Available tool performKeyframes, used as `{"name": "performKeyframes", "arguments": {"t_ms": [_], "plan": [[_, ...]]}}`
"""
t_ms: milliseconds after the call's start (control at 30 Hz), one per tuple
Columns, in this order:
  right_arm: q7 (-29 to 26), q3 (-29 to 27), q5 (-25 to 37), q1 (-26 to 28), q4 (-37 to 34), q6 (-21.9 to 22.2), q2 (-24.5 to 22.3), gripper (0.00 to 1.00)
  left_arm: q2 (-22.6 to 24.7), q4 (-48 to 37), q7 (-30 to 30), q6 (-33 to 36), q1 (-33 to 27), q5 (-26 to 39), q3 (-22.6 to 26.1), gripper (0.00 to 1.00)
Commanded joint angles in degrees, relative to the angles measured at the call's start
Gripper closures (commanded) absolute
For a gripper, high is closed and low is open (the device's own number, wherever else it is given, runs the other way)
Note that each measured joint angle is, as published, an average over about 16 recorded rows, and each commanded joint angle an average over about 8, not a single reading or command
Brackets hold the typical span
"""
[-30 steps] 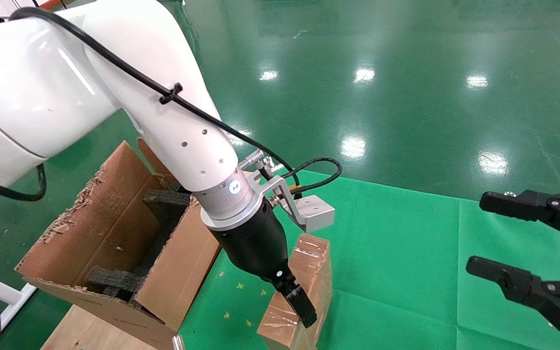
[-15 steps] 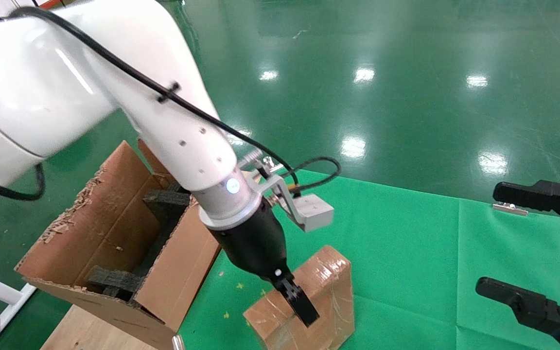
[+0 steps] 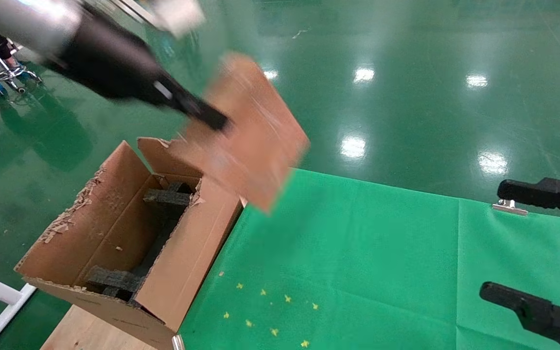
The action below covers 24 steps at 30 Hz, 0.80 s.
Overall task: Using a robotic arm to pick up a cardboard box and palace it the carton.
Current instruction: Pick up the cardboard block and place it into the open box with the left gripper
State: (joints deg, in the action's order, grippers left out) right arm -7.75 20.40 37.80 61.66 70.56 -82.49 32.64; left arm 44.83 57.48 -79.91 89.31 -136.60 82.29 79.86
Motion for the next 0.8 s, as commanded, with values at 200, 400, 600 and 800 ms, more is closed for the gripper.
{"name": "performKeyframes", "arguments": {"t_ms": [200, 400, 600, 800], "plan": [[0.00, 0.00, 0.00, 0.00, 0.00, 0.00, 0.00, 0.00, -4.75, -6.03, 6.08, 1.02, -7.31, 6.08, 1.74, 1.00], [0.00, 0.00, 0.00, 0.00, 0.00, 0.00, 0.00, 0.00, -8.38, -11.07, 10.67, 0.76, -8.21, 9.83, 5.47, 1.00], [0.00, 0.00, 0.00, 0.00, 0.00, 0.00, 0.00, 0.00, -11.93, -16.14, 15.98, -0.91, -5.67, 11.90, 8.12, 1.00], [0.00, 0.00, 0.00, 0.00, 0.00, 0.00, 0.00, 0.00, -13.77, -21.63, 20.93, -3.98, -1.33, 12.13, 9.37, 1.00]]}}
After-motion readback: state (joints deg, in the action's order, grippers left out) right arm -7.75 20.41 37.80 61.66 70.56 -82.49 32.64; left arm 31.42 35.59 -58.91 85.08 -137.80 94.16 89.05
